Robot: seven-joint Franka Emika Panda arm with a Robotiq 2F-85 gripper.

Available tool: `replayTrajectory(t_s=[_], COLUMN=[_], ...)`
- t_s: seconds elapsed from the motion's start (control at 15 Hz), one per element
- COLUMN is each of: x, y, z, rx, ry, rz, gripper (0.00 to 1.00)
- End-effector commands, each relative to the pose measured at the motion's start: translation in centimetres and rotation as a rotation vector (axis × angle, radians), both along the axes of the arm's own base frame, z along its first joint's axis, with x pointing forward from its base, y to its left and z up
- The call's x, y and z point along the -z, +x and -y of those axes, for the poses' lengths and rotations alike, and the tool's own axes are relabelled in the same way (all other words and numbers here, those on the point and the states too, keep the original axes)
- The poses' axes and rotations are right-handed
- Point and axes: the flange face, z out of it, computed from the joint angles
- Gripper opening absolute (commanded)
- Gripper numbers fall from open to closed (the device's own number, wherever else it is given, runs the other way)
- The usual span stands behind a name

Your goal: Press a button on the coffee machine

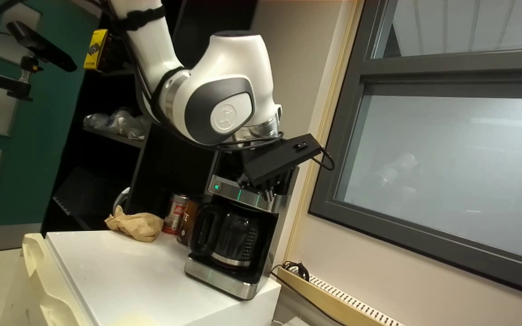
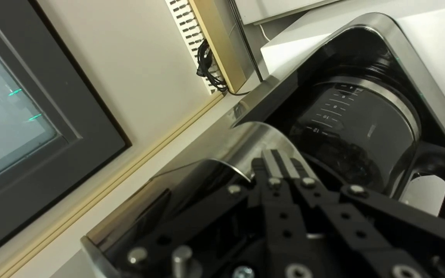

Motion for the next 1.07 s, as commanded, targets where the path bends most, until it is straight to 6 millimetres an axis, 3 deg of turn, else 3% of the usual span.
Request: replayTrajectory(t_s=[0.0,0.27,1.0], x=[0.0,-0.5,-4.3], y=[1.0,-0.3,-7.7], z=[-0.6,-1.0,-4.5], rx=[0.005,-0.025,-0.247], ry=[0.016,0.023,-0.025], rz=[0.0,-0.011,-0.104], gripper=[0.0,0.0,0.01])
